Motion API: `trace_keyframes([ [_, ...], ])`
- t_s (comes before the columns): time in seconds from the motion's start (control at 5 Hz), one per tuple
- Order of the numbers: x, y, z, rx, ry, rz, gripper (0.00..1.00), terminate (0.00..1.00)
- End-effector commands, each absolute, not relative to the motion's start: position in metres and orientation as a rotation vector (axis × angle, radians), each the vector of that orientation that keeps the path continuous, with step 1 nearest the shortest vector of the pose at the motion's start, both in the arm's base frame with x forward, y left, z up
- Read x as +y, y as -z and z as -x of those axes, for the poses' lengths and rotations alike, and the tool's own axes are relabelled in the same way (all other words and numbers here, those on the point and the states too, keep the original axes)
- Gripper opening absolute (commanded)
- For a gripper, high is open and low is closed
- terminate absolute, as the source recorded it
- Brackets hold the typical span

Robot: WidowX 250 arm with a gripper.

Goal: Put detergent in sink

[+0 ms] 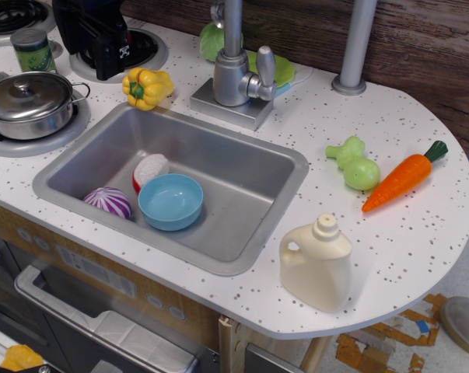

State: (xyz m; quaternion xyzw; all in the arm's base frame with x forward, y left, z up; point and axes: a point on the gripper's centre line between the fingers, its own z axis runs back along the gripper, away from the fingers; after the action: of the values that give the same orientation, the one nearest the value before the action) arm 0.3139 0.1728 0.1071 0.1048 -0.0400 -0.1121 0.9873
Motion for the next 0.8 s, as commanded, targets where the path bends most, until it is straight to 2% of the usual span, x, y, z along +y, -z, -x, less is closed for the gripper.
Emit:
trace_keyframes([
  [0.0, 0.173, -0.107, -0.314, -0.080, 0.225, -0.211, 1.00, 0.00],
  [0.2, 0.131, -0.127, -0.320, -0.066, -0.025, -0.252, 1.00, 0.00],
  [0.4, 0.083, -0.144, -0.321, -0.096, -0.281, -0.275, 1.00, 0.00],
  [0.6, 0.036, -0.157, -0.324, -0.071, -0.533, -0.224, 1.00, 0.00],
])
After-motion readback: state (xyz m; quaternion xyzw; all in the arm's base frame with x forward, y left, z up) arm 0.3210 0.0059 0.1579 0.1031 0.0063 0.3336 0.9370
